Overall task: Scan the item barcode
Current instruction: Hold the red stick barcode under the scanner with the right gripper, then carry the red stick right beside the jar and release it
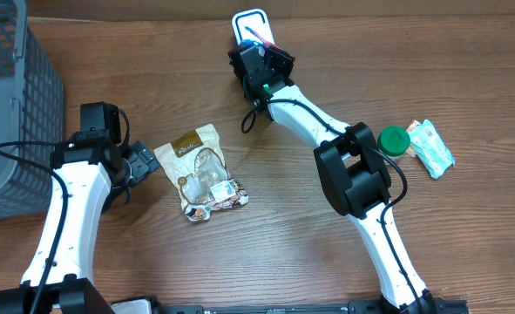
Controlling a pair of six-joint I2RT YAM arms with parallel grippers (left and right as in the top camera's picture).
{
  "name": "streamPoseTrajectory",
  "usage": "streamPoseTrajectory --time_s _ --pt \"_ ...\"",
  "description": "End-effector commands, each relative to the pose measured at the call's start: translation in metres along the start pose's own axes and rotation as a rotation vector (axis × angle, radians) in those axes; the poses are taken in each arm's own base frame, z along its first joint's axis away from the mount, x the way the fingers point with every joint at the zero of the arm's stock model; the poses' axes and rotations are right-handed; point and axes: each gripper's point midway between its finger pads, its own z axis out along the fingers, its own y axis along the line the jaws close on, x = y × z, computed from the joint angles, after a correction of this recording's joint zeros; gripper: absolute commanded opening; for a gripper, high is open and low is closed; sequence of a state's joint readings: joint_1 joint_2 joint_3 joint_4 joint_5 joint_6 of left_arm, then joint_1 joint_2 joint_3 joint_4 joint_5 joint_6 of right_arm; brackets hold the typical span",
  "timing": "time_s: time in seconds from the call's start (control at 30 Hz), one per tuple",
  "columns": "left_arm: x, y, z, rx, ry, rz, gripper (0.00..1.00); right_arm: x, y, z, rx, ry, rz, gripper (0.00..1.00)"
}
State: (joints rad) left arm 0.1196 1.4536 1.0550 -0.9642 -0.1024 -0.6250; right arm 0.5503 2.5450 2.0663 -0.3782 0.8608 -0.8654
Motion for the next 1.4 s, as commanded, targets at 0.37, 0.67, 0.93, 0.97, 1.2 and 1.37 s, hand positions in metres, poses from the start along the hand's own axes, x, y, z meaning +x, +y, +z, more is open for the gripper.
streamPoseTrajectory --time_s 0.37,0.67,0.93,0.97,1.2,1.37 --pt "-0.002 0.002 -0.001 -0.009 -0.01 0.011 1.0 0.007 -0.088 -0.082 -0.048 -0.048 0.356 0.04" --pt "-0.002 0.002 -0.001 -0.009 -0.01 0.011 1.0 0.091 -0.116 -0.106 -0.248 0.118 0.573 0.04" --pt "-0.002 0.002 -0.001 -0.009 -0.01 0.011 1.0 0.207 -0.122 -0.095 -0.314 0.457 0.7 0.04" --pt "-0.002 0.002 -0.001 -0.009 -0.01 0.011 1.0 0.222 -0.122 -0.095 -0.317 0.507 0.713 0.04" --pt "-0.002 0.002 -0.001 -0.009 -0.01 0.011 1.0 0.292 -0.106 -0.098 -0.482 0.735 0.845 0.04" --pt "-0.002 0.002 -0.001 -0.009 -0.01 0.011 1.0 0.32 -0.103 -0.104 -0.516 0.842 0.925 0.04"
